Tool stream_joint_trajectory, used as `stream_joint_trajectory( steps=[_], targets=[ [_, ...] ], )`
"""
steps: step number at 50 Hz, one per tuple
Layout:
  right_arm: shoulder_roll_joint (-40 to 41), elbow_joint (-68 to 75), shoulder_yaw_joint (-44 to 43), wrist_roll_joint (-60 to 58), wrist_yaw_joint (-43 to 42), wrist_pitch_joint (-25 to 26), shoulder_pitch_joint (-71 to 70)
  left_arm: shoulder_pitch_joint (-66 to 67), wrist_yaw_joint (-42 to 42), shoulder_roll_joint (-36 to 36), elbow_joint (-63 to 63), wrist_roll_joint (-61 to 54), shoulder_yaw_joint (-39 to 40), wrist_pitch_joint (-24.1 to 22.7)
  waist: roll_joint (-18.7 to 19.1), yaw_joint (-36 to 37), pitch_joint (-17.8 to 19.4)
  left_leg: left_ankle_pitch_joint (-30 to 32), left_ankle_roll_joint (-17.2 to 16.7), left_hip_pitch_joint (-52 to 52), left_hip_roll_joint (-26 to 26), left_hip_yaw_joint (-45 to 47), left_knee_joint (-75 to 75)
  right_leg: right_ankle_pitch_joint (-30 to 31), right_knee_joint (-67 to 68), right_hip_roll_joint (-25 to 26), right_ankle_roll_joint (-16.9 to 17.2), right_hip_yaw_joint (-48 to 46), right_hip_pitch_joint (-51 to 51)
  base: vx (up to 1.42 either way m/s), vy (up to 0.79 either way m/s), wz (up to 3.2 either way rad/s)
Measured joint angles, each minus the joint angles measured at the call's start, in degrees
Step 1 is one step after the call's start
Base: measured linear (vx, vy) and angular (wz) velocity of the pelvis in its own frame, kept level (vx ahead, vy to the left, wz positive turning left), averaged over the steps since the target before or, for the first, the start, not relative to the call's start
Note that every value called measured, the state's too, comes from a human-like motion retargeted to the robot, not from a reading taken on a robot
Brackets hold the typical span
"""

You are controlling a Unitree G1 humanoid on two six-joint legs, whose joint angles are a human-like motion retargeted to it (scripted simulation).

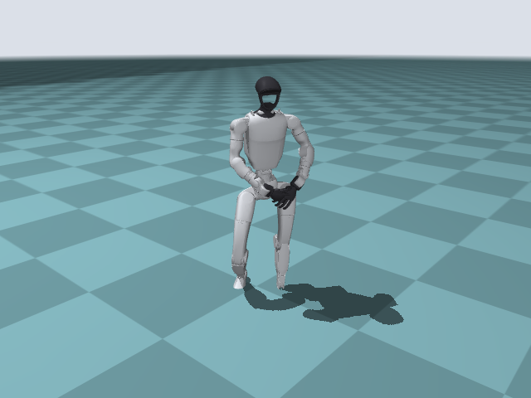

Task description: Sport exercise

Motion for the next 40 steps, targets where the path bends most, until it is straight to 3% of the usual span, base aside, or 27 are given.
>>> stream_joint_trajectory(
  steps=[20,40],
  targets=[
    [0.60,20.65,-9.99,-25.48,-12.97,-3.53,5.90,6.47,13.31,-13.13,34.14,6.08,11.74,5.76,-2.62,1.04,0.27,1.09,-0.47,2.93,-2.02,-1.99,-0.38,-1.89,1.42,-3.00,0.00,-1.92,3.75,0.00,0.00,0.01],
    [1.93,24.91,-11.96,-26.36,-19.32,-3.60,3.78,3.93,16.15,-17.06,40.61,-1.35,13.18,7.60,-1.91,-0.97,2.95,0.92,-2.01,3.12,-1.34,-1.93,-0.32,-1.50,1.19,-2.06,-0.51,-2.24,4.47,0.00,0.00,0.00]
  ],
)
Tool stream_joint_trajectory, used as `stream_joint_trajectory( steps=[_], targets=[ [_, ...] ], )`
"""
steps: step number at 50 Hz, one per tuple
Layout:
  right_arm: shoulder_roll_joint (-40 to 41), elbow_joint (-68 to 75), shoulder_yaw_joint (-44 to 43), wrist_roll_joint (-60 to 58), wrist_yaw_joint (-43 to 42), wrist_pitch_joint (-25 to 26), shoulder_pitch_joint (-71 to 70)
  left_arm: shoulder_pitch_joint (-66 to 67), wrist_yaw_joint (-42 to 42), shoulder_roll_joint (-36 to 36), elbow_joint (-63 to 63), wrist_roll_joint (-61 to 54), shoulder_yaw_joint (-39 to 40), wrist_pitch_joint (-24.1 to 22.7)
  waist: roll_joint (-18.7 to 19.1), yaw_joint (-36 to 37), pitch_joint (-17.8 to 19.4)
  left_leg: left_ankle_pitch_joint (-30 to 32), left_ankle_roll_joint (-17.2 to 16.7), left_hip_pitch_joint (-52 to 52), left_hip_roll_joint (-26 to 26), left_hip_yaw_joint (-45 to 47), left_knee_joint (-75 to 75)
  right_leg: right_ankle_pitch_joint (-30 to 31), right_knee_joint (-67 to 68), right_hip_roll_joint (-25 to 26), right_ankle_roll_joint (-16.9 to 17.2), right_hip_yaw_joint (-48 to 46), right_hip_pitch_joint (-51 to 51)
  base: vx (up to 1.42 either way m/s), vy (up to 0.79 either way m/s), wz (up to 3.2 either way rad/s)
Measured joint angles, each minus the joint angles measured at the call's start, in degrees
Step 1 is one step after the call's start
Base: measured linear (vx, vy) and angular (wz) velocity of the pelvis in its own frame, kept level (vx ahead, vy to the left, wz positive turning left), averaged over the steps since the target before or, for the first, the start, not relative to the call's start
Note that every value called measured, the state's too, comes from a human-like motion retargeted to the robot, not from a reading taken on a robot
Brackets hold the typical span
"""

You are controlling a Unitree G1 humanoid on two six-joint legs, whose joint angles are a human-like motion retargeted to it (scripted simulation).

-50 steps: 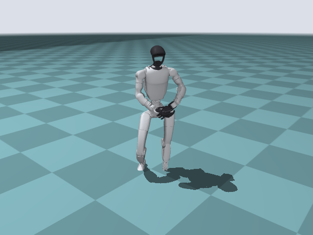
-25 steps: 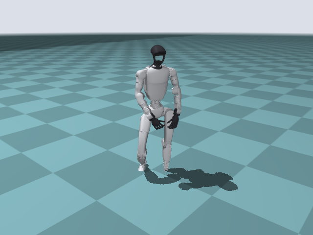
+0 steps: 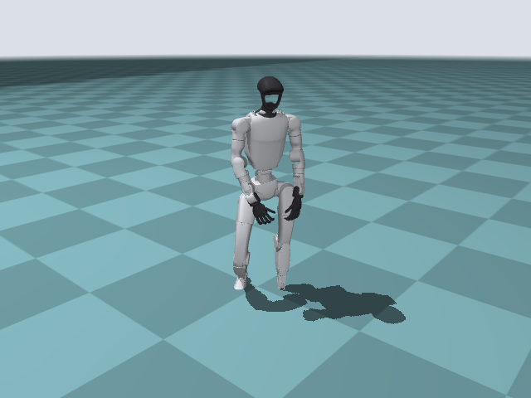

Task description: Sport exercise

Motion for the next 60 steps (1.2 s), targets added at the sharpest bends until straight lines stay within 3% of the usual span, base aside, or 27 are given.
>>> stream_joint_trajectory(
  steps=[33,60],
  targets=[
    [-0.37,1.61,2.49,7.64,-5.99,3.14,-5.41,-4.13,4.60,-3.49,0.90,-23.92,-1.10,3.46,0.01,-3.17,4.46,-1.16,-0.81,-1.90,1.26,1.96,0.14,2.14,-0.20,2.18,-0.22,1.51,-2.46,0.00,0.00,0.00],
    [-2.27,-3.23,4.31,2.81,-9.79,3.87,-6.64,-3.81,6.97,-1.34,-4.58,-29.89,-1.25,4.61,-0.96,-4.69,5.31,-1.47,-1.22,-2.30,1.31,2.93,0.16,3.03,0.59,2.40,-0.30,2.33,-3.51,0.00,0.00,0.00]
  ],
)
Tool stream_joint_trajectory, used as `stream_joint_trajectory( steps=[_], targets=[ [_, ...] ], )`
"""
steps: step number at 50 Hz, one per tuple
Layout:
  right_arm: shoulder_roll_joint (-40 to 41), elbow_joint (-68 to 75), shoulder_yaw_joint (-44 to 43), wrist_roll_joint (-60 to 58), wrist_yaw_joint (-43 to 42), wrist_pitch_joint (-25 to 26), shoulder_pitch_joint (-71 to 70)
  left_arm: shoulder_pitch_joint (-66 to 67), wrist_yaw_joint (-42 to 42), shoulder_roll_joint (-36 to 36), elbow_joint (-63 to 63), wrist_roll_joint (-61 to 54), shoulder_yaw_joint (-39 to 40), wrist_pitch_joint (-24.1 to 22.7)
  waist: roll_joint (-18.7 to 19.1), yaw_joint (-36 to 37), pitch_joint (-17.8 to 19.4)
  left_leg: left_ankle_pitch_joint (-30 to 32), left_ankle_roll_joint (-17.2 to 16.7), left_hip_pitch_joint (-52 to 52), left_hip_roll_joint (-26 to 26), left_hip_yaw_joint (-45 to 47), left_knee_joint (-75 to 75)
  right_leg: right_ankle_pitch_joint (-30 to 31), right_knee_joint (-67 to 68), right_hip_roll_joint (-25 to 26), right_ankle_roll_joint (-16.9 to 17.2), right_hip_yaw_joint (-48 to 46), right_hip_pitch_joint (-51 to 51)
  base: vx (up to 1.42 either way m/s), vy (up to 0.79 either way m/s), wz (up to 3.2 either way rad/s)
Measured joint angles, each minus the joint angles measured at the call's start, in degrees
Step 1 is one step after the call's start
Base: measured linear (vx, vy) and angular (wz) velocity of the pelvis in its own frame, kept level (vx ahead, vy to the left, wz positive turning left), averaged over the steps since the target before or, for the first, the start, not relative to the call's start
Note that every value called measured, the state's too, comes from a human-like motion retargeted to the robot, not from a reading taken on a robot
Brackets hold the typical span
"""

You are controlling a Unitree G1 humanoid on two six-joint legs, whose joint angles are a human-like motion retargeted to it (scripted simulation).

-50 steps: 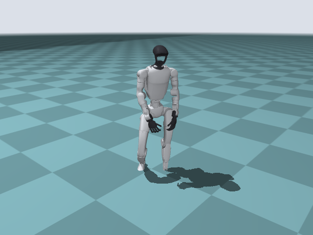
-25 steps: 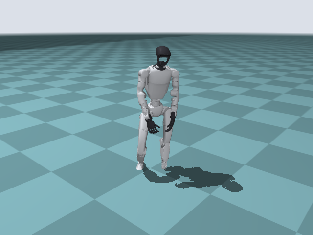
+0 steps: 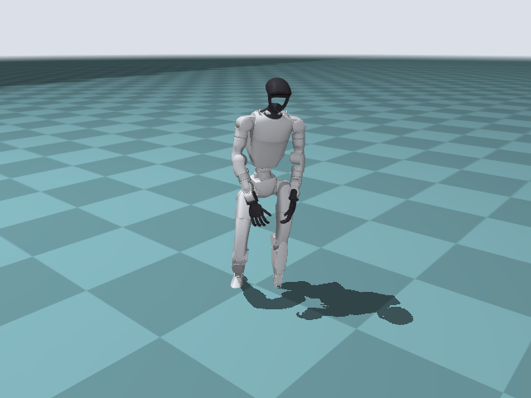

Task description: Sport exercise

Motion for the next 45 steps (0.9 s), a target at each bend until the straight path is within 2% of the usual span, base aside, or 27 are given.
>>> stream_joint_trajectory(
  steps=[23,45],
  targets=[
    [0.24,-0.75,-0.74,-1.60,-5.40,0.26,-0.04,0.32,3.37,0.57,-1.02,-3.43,-0.30,0.19,-0.75,-1.44,-0.13,-0.56,0.15,0.16,0.01,0.30,0.00,0.89,0.17,0.27,-0.23,0.47,-0.05,0.00,0.00,0.00],
    [1.10,0.44,-0.10,-0.84,-7.07,1.06,-0.35,-0.30,4.44,0.73,0.14,-2.56,-2.84,0.65,-1.20,-2.50,0.52,-0.97,0.27,1.05,-0.12,-0.10,-0.01,1.33,0.51,0.09,-0.56,0.40,0.78,0.00,0.00,0.00]
  ],
)
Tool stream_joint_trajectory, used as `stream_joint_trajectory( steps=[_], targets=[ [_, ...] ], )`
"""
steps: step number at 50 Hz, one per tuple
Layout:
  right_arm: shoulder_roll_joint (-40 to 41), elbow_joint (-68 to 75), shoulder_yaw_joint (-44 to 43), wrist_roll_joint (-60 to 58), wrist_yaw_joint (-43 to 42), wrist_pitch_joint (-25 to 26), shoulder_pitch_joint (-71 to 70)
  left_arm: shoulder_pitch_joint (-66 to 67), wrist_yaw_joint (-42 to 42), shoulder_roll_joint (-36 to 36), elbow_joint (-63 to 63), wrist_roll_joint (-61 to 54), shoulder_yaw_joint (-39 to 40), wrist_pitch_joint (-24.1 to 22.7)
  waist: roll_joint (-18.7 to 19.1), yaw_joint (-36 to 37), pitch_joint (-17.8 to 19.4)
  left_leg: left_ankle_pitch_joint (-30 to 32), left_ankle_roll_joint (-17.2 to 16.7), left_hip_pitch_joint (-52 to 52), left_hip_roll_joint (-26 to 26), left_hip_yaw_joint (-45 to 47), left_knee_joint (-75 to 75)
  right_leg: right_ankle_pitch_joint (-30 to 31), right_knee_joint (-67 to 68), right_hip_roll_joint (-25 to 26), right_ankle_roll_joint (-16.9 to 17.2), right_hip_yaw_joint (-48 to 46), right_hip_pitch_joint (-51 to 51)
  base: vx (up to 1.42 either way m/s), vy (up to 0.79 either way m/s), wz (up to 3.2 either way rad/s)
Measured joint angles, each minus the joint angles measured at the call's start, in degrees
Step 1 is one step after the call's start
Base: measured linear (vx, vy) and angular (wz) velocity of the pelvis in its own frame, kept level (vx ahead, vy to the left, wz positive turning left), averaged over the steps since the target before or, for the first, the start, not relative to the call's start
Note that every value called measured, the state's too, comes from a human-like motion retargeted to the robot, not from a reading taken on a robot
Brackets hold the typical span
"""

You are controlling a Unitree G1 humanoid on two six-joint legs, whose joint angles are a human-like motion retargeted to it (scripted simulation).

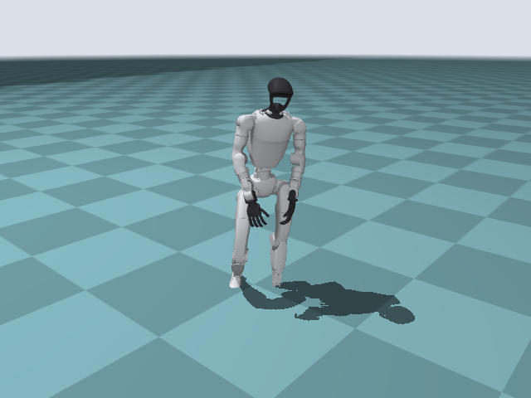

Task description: Sport exercise

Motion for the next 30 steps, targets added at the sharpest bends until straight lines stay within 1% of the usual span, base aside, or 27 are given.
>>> stream_joint_trajectory(
  steps=[10,30],
  targets=[
    [-0.34,-0.40,-0.28,1.44,-1.39,0.28,-0.13,-0.11,1.19,-0.25,-0.34,-1.82,0.24,0.09,0.63,-0.31,0.55,0.12,-0.26,-0.16,0.19,-0.33,-0.01,0.18,-0.38,0.19,-0.24,-0.40,0.18,0.00,0.00,0.00],
    [-2.34,-3.68,-1.14,3.33,-3.13,-0.72,1.01,0.70,2.80,0.75,-5.69,-4.69,1.45,-0.92,2.70,0.53,0.81,0.98,-1.30,-1.14,0.63,-1.33,-0.03,0.18,-1.23,0.39,-0.84,-1.95,0.28,0.00,0.00,0.00]
  ],
)
